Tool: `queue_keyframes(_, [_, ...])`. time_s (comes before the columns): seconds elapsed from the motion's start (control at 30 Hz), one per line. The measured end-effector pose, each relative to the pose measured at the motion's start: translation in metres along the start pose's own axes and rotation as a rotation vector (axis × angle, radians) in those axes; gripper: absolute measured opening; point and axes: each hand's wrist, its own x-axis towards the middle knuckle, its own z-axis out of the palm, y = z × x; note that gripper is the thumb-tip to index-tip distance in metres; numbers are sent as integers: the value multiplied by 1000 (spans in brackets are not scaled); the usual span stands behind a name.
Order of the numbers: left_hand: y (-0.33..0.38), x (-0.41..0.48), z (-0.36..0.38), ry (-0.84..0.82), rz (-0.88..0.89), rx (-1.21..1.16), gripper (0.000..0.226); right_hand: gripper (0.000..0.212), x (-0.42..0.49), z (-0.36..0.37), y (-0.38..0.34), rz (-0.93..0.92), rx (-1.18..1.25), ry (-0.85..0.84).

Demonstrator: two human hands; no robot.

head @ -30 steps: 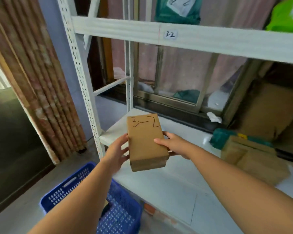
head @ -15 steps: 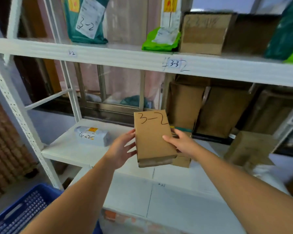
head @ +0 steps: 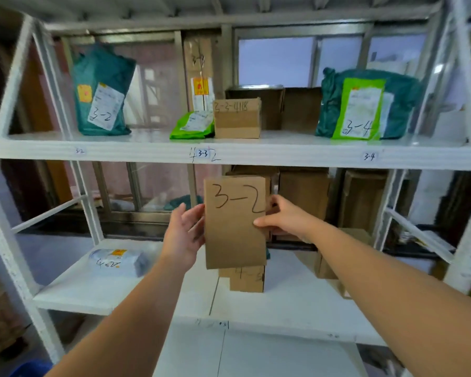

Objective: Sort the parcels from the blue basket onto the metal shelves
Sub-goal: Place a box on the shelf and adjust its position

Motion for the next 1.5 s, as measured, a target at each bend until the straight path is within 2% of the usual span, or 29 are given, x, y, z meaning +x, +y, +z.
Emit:
queue_keyframes(0.07, [18, -1, 7, -17, 43, -47, 41, 41, -2, -1, -18, -67, 32, 49])
queue_keyframes(0.27, [83, 9, 6, -85, 158, -222, 38, 28, 16, 14, -76, -194, 238, 152])
queue_keyframes(0.43, [142, 29, -19, -141, 251, -204, 35, 17, 49, 45, -126, -250, 387, 183])
queue_keyframes(0.57, [193, 52, -38, -171, 374, -102, 28, 32, 84, 80, -177, -342, 474, 212])
queue_keyframes(0.67, [222, 69, -48, -229, 490, -43, 21, 42, 109, 104, -211, -419, 438, 268])
queue_keyframes(0.73, [237, 83, -55, -238, 562, 42, 24, 54, 125, 115, -228, -466, 412, 283])
queue_keyframes(0.8, [247, 98, -62, -205, 622, 157, 33, 63, 137, 124, -240, -500, 408, 287])
queue_keyframes(0.9, [258, 120, -74, -144, 677, 324, 50, 63, 151, 137, -249, -539, 343, 344])
queue_keyframes(1.03, [264, 156, -98, -135, 764, 663, 72, 67, 176, 154, -252, -552, 241, 411])
queue_keyframes(1.17, [264, 185, -119, -114, 691, 723, 75, 73, 212, 168, -251, -493, 66, 376])
queue_keyframes(1.4, [282, 236, -138, 121, 646, 898, 74, 81, 282, 183, -278, -402, -148, 264])
queue_keyframes(1.5, [292, 257, -146, 259, 583, 1007, 73, 79, 310, 195, -290, -382, -144, 228])
